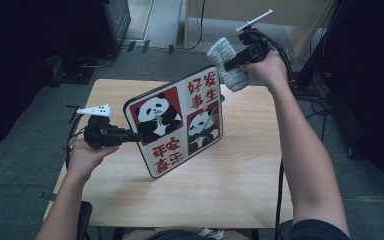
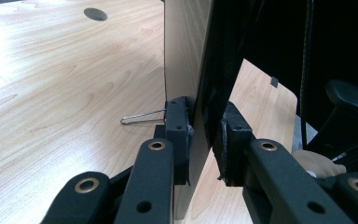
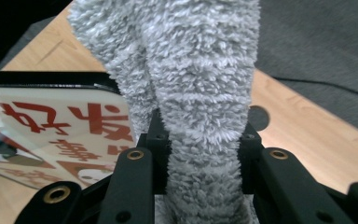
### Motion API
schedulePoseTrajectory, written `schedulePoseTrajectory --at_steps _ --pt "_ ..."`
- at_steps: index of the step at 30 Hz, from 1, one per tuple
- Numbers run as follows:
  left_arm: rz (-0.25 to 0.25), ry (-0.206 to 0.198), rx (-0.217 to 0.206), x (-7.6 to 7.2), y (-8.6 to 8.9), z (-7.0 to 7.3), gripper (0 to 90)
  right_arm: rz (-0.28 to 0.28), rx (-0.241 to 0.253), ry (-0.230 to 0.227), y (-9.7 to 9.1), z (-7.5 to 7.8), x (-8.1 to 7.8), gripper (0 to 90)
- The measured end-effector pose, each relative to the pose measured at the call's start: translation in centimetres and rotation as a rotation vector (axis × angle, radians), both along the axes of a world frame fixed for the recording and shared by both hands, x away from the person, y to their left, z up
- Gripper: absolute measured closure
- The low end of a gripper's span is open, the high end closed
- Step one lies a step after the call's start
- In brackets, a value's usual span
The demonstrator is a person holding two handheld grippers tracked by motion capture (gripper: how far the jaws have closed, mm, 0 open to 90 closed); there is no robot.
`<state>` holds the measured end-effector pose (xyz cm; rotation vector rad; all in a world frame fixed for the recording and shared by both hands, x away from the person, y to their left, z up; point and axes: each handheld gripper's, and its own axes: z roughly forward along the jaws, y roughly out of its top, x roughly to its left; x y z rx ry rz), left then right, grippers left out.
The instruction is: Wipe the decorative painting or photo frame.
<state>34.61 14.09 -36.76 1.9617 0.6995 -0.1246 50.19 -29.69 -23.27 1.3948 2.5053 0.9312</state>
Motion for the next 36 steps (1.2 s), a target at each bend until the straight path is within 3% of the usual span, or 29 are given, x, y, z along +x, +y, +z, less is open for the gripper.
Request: schedulePoseTrajectory --at_steps 36 --pt "0.007 -0.002 -0.006 0.0 0.1 -0.2 78.0 0.008 0.045 0.04 -1.2 -4.8 -1.0 69.4"
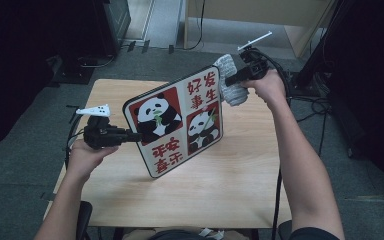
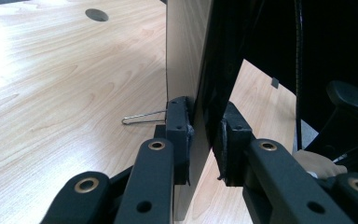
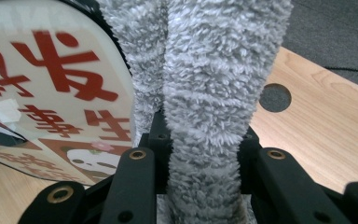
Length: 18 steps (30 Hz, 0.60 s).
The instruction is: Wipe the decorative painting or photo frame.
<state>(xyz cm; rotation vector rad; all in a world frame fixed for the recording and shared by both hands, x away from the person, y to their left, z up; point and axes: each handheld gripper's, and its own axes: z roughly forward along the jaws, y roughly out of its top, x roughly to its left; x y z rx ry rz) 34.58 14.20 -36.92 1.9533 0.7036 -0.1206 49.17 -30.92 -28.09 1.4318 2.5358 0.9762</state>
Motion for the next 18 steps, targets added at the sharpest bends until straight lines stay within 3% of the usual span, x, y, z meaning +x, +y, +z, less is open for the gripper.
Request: schedulePoseTrajectory --at_steps 18 --pt "0.0 0.001 0.0 0.0 0.0 0.0 77.9 -0.002 0.002 0.008 -0.5 -2.4 -0.7 69.4"
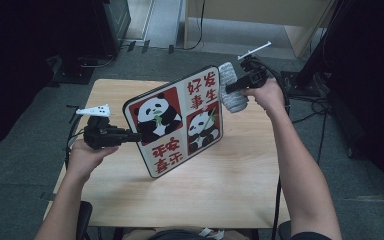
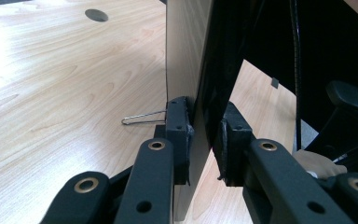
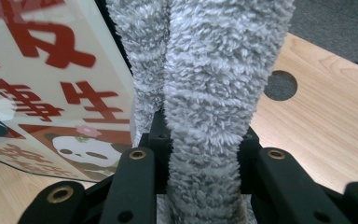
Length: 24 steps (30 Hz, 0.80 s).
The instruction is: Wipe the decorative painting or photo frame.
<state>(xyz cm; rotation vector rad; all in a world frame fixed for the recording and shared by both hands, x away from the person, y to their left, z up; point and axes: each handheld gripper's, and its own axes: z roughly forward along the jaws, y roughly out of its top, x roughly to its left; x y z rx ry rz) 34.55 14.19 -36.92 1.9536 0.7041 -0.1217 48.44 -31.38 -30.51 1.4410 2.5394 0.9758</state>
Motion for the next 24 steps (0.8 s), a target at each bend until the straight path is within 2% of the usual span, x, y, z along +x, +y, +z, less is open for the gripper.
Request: schedulePoseTrajectory --at_steps 24 --pt "0.006 0.015 -0.008 0.0 0.1 0.0 77.5 -0.015 0.024 0.018 -1.0 -4.1 -1.5 69.1"
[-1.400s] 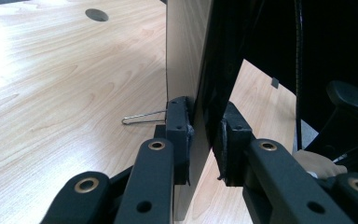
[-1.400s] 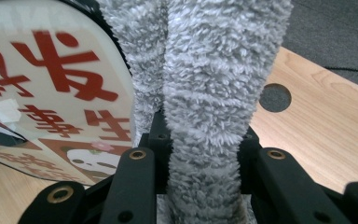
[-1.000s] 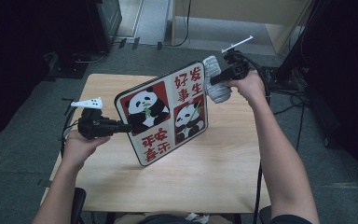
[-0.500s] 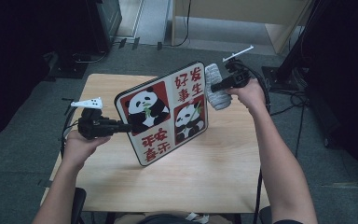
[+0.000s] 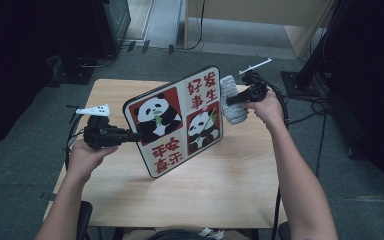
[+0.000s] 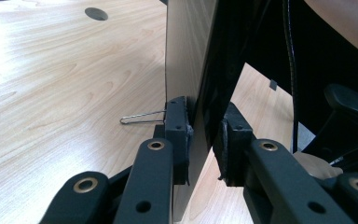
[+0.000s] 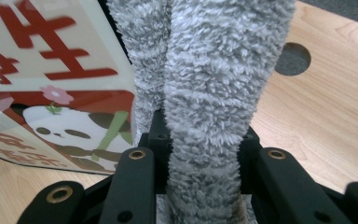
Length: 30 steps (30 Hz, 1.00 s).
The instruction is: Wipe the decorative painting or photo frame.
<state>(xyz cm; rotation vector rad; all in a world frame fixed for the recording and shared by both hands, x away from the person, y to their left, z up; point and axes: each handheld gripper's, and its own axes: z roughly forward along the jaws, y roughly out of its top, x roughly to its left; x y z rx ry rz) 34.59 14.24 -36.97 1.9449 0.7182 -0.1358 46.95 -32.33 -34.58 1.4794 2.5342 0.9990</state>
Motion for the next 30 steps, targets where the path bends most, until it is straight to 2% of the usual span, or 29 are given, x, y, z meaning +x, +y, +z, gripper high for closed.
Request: schedulePoseTrajectory --at_steps 18,30 --pt "0.0 0.001 -0.004 0.0 0.0 -0.1 77.4 -0.016 0.008 0.005 -0.4 -2.7 -0.9 69.1" --pt "-0.002 0.002 -0.007 0.0 0.0 -0.1 77.4 -0.019 0.003 -0.026 -0.5 -4.4 -1.7 69.1"
